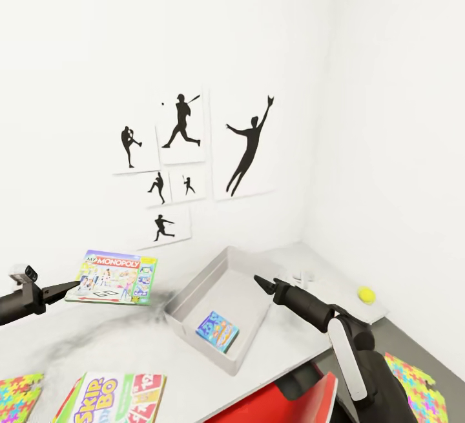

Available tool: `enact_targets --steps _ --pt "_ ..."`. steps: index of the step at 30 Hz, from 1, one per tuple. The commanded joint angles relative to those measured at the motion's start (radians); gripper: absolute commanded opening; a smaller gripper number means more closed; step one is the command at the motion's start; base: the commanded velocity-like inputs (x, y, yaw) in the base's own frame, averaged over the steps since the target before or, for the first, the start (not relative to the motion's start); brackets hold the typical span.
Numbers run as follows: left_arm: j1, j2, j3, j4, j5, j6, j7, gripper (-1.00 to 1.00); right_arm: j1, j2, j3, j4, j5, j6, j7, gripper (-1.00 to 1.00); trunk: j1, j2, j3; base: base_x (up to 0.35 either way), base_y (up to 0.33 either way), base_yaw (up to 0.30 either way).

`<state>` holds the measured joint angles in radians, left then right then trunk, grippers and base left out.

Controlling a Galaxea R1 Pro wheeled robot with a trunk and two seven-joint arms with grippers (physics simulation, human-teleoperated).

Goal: Put all the toys in the child's room - the three board games (two on the bed and one on the table), the two jigsaw puzzles on the table, and the tennis ball on the table - inside the toy box on the table in the child's room.

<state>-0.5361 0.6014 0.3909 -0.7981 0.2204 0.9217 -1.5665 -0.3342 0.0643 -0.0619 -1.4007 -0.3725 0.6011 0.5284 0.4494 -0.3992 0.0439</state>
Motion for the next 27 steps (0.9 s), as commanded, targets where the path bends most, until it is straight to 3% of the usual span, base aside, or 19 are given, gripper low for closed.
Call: enact_targets --steps 1,8,27 --pt "-0.001 0.0 0.0 0.0 0.001 0.01 -0.004 -1.0 0.0 0.001 -0.003 0.0 -0.005 0.008 0.002 1.0 0.001 -0.001 -0.001 0.126 -0.079 0.248" --pt "-0.001 0.0 0.0 0.0 0.001 0.01 -0.004 -1.0 0.0 0.0 -0.003 -0.002 -0.006 0.007 0.004 1.0 0.001 -0.001 -0.004 0.122 -0.1 0.147" --pt "-0.001 0.0 0.0 0.0 0.001 0.009 -0.004 -1.0 0.0 0.0 -0.003 -0.003 -0.008 0.006 0.004 1.0 0.001 -0.001 -0.004 0.068 -0.095 0.004"
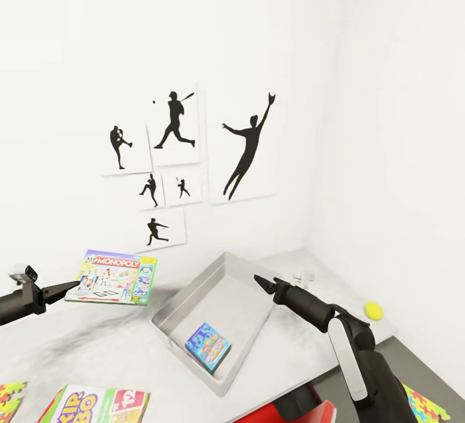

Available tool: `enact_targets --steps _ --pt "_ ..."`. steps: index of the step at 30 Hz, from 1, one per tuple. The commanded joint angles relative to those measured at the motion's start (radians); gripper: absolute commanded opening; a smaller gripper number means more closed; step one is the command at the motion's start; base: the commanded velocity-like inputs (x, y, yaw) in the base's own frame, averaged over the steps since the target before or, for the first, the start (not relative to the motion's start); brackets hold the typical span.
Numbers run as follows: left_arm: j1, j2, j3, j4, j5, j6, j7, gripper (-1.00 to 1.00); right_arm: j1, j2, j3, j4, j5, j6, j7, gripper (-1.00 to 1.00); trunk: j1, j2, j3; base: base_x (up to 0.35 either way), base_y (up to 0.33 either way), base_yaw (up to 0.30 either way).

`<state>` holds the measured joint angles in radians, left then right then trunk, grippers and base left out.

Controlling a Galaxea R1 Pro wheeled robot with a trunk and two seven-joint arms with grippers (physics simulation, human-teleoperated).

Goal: Put all the toys in the child's room - the three board games (two on the bed and one on the table), the two jigsaw puzzles on the table, and the tennis ball on the table - inside the toy box on the table in the child's room.

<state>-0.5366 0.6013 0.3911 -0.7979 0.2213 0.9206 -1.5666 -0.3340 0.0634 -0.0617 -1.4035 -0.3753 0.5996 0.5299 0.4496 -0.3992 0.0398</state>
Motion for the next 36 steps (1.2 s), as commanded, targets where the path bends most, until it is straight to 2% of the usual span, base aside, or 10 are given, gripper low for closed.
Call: enact_targets --steps 1,36 --pt "0.0 0.0 0.0 0.0 0.0 0.011 -0.004 -1.0 0.0 0.001 -0.003 0.0 -0.005 0.008 0.002 1.0 0.0 -0.001 0.0 0.018 -0.024 0.0" --pt "0.0 0.0 0.0 0.0 -0.001 0.01 -0.004 -1.0 0.0 0.0 -0.005 -0.003 -0.014 0.008 0.007 1.0 0.0 -0.001 0.0 0.021 0.009 0.0"
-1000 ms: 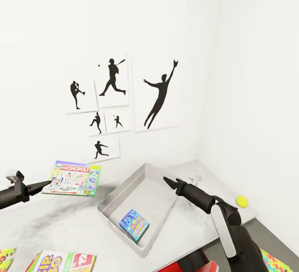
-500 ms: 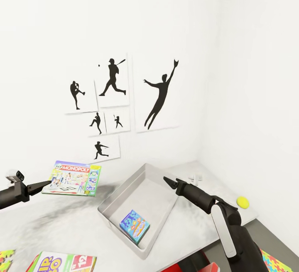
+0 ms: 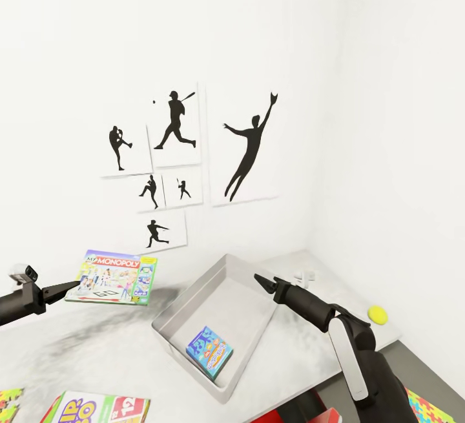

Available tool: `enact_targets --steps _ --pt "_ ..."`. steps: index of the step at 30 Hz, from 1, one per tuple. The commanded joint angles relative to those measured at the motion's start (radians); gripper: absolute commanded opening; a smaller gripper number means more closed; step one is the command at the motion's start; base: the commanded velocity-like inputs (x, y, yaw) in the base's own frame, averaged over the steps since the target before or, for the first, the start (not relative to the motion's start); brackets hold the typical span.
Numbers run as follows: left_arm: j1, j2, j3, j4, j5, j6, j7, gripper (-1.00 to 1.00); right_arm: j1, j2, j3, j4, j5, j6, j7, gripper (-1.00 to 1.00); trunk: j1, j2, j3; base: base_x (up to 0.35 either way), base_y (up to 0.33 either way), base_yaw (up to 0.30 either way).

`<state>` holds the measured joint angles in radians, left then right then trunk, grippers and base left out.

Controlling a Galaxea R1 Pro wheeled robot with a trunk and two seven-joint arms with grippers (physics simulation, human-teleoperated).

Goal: Put all the toys in the child's room - the three board games (two on the bed and one on the table), the two jigsaw puzzles on the table, and the tennis ball on the table - inside the toy box on the table in the child's room.

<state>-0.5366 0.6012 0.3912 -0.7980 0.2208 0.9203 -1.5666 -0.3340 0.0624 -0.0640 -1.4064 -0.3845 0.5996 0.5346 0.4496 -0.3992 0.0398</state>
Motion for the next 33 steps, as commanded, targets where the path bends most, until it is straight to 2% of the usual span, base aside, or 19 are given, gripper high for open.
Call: enact_targets --steps 1,9,12,14,18,21,23,25,27,28,29,30,33 --pt "0.0 0.0 0.0 0.0 0.0 0.01 -0.004 -1.0 0.0 0.001 -0.003 0.0 -0.005 0.008 0.003 1.0 0.0 -0.001 0.0 0.0 0.0 0.0" --pt "0.0 -0.009 -0.003 0.0 0.0 -0.004 -0.004 -1.0 0.0 -0.011 -0.012 -0.004 -0.006 0.013 0.011 1.0 0.0 -0.001 0.0 0.0 0.0 0.0" --pt "0.0 -0.024 -0.005 -0.001 0.001 -0.007 -0.004 -1.0 0.0 -0.015 -0.017 -0.012 -0.007 0.016 0.015 1.0 0.0 -0.001 0.0 0.0 0.0 0.0" --pt "0.0 -0.046 -0.008 -0.002 -0.001 -0.006 -0.004 -1.0 0.0 -0.017 -0.024 -0.029 -0.007 0.018 0.022 1.0 0.0 -0.001 0.0 0.0 0.0 0.0" --pt "-0.008 -0.128 -0.022 -0.016 -0.005 0.009 -0.004 -1.0 0.001 -0.018 -0.066 -0.06 -0.007 0.024 0.066 1.0 0.0 -0.001 0.0 0.0 0.0 0.0" --pt "-0.016 -0.184 -0.042 -0.103 -0.007 0.071 -0.004 -1.0 0.001 -0.019 -0.122 -0.067 -0.007 0.028 0.123 1.0 0.0 -0.001 0.0 0.0 0.0 0.0" --pt "-0.028 -0.219 -0.058 -0.169 -0.006 0.098 0.034 -1.0 0.001 -0.019 -0.163 -0.069 -0.007 0.032 0.161 1.0 0.0 -0.001 0.0 0.0 0.0 0.0" --pt "-0.056 -0.275 -0.07 -0.221 -0.004 0.114 0.106 -1.0 0.001 -0.022 -0.228 -0.072 -0.007 0.047 0.217 1.0 0.0 -0.001 0.0 0.0 0.0 0.0" --pt "-0.095 -0.331 -0.076 -0.235 -0.002 0.12 0.193 -1.0 0.001 -0.024 -0.303 -0.075 -0.007 0.07 0.277 1.0 0.0 -0.001 0.0 0.0 0.0 0.0" --pt "-0.103 -0.345 -0.077 -0.235 -0.002 0.12 0.217 -1.0 0.001 -0.024 -0.321 -0.075 -0.006 0.076 0.293 1.0 0.0 -0.001 0.0 0.0 0.0 0.0" --pt "-0.117 -0.374 -0.078 -0.232 -0.002 0.121 0.268 -1.0 0.001 -0.026 -0.355 -0.076 -0.006 0.085 0.323 1.0 0.0 -0.001 0.0 0.0 0.0 0.0" --pt "-0.121 -0.389 -0.078 -0.231 -0.002 0.121 0.294 -1.0 0.001 -0.027 -0.37 -0.076 -0.005 0.088 0.336 1.0 0.0 -0.001 0.0 0.0 0.0 0.0" --pt "-0.136 -0.474 -0.079 -0.225 0.001 0.118 0.451 -1.0 0.001 -0.037 -0.432 -0.076 0.0 0.099 0.392 1.0 0.0 -0.001 0.0 0.0 0.0 0.0"
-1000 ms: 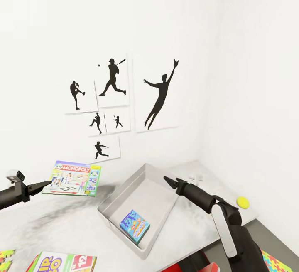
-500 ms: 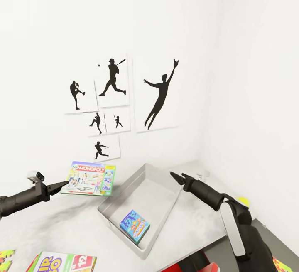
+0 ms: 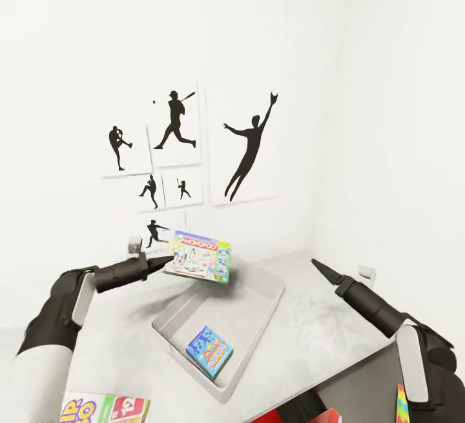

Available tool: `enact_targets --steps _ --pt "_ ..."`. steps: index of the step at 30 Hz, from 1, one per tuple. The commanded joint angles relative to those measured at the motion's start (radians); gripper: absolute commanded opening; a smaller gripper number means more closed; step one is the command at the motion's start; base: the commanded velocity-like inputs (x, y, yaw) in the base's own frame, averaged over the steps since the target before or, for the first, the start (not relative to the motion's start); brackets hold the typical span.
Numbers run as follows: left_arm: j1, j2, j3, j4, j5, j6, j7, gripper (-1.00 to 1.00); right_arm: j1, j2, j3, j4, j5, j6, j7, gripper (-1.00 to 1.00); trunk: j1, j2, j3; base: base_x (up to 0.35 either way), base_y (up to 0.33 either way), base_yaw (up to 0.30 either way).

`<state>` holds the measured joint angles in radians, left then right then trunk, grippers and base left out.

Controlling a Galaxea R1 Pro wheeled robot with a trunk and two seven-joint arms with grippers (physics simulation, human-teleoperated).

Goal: Put all the toys in the child's room - the three board games (two on the bed and one on the table), the two jigsaw puzzles on the table, and the tennis ball on the table - inside the toy box on the table in the child's room.

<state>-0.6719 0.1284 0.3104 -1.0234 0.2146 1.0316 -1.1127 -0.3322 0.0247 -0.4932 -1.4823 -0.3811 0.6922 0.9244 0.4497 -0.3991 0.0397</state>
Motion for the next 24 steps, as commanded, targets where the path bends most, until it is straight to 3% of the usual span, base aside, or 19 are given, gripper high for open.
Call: enact_targets --steps 1,3,6,7,9,12,19,24 --pt "-0.002 -0.015 0.001 0.001 0.007 0.006 0.021 -1.0 -0.001 0.0 -0.007 0.0 -0.002 0.007 0.007 1.0 0.0 -0.001 0.0 0.0 0.0 0.0" --pt "-0.004 -0.068 0.002 0.003 0.009 -0.004 0.105 -1.0 -0.001 -0.005 -0.019 0.001 0.0 0.009 0.018 1.0 0.0 -0.001 0.0 0.0 0.0 0.0" --pt "-0.006 -0.125 0.003 0.008 0.009 -0.03 0.183 -1.0 -0.001 -0.007 -0.024 0.002 0.001 0.009 0.023 1.0 0.0 -0.001 0.0 0.0 0.0 0.0" --pt "-0.006 -0.137 0.003 0.011 0.009 -0.037 0.195 -1.0 -0.001 -0.007 -0.025 0.002 0.001 0.009 0.023 1.0 0.0 -0.001 0.0 0.0 0.0 0.0" --pt "-0.006 -0.191 0.004 0.031 0.009 -0.073 0.234 -1.0 -0.001 -0.007 -0.026 0.002 0.002 0.009 0.024 1.0 0.0 -0.001 0.0 0.0 0.0 0.0" --pt "-0.006 -0.242 0.006 0.079 0.009 -0.141 0.274 -1.0 -0.001 -0.008 -0.028 0.002 0.002 0.009 0.025 1.0 0.0 -0.001 0.0 0.0 0.0 0.0" --pt "-0.006 -0.276 0.007 0.192 0.017 -0.267 0.315 -1.0 -0.001 -0.008 -0.028 0.006 0.002 0.009 0.025 1.0 0.0 -0.001 0.0 0.0 0.0 0.0" --pt "-0.005 -0.28 0.01 0.207 0.018 -0.287 0.318 -1.0 -0.001 -0.008 -0.028 0.008 0.002 0.008 0.024 1.0 0.0 -0.001 0.0 0.0 0.0 0.0"
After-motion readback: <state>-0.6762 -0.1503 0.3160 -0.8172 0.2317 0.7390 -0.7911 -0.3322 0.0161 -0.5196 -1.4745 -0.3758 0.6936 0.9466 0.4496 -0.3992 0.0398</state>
